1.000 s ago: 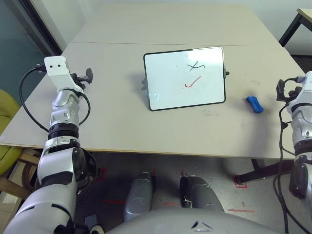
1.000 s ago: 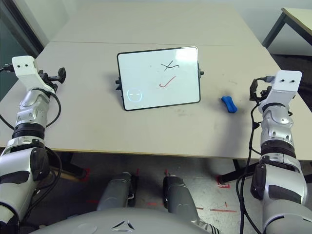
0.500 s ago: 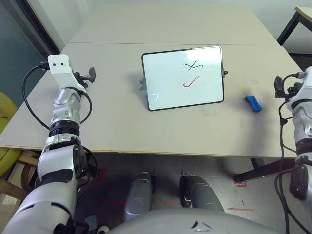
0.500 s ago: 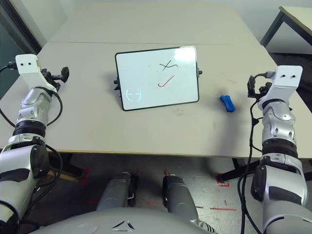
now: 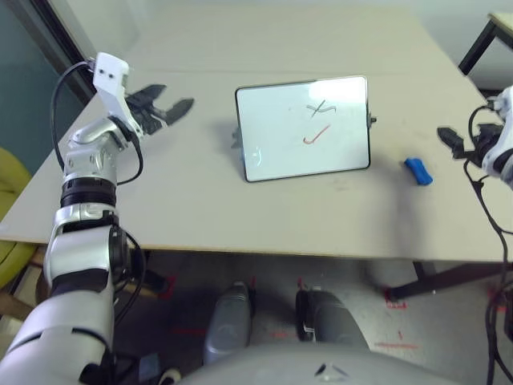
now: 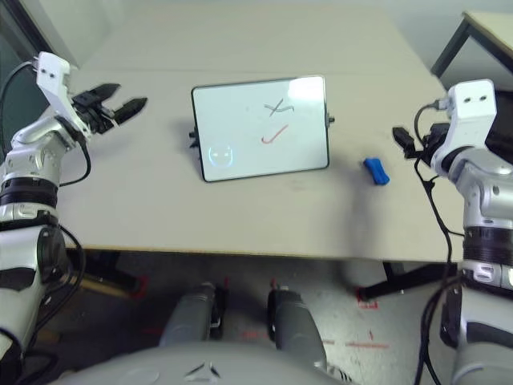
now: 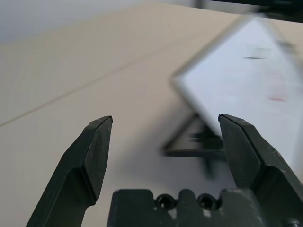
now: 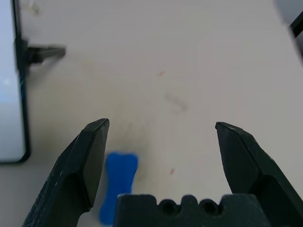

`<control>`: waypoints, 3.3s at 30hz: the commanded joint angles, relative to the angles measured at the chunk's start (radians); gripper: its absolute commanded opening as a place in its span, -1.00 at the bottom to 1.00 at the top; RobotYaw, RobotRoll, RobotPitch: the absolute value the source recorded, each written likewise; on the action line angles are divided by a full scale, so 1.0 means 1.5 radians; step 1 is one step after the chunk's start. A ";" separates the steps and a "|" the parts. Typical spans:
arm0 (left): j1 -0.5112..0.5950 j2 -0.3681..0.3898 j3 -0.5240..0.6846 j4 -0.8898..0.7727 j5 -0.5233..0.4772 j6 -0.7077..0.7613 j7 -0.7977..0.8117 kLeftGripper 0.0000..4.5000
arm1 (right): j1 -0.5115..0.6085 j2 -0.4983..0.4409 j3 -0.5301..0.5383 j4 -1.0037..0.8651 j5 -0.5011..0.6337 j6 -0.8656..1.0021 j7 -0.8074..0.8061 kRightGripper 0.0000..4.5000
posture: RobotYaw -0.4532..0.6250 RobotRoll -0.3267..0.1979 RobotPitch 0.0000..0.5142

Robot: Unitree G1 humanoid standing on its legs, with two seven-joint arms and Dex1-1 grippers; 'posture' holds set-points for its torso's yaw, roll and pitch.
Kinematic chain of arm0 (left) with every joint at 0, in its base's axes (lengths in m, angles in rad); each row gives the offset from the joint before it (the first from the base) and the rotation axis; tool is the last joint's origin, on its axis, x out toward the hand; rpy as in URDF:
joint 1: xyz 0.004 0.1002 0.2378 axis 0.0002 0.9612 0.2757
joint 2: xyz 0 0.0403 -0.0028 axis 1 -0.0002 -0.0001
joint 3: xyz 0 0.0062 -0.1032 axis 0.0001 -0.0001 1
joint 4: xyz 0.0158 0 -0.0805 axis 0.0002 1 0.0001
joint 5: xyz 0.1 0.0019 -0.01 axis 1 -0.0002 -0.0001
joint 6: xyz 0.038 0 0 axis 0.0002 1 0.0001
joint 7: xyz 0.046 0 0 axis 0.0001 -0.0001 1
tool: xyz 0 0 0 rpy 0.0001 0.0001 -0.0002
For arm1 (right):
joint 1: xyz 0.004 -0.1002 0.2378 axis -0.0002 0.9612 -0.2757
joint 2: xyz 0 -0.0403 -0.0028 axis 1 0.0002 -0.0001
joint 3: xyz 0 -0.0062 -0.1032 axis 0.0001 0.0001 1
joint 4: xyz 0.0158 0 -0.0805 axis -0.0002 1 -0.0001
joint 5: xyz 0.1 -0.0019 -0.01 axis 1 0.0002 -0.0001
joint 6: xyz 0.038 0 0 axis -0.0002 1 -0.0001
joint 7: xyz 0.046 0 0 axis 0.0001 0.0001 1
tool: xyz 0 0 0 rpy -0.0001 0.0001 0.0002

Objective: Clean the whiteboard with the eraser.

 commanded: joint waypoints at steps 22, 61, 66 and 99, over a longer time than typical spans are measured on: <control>0.025 -0.002 -0.050 -0.094 -0.018 0.077 -0.087 1.00 | -0.054 0.022 0.135 0.145 -0.073 0.026 0.043 0.99 | 0.18 0.25 -0.66; 0.021 -0.006 -0.052 -0.092 -0.015 0.077 -0.087 1.00 | -0.129 0.155 0.185 -0.163 -0.028 0.082 0.032 -0.90 | 0.16 0.25 -0.63; 0.024 -0.006 -0.053 -0.097 -0.016 0.080 -0.087 1.00 | -0.101 0.185 0.240 -0.158 -0.077 0.017 0.003 -0.90 | 0.18 0.25 -0.63; 0.023 -0.017 -0.051 -0.097 -0.016 0.074 -0.081 1.00 | -0.111 0.259 0.396 -0.062 -0.230 -0.099 0.056 -0.90 | 0.18 0.25 -0.67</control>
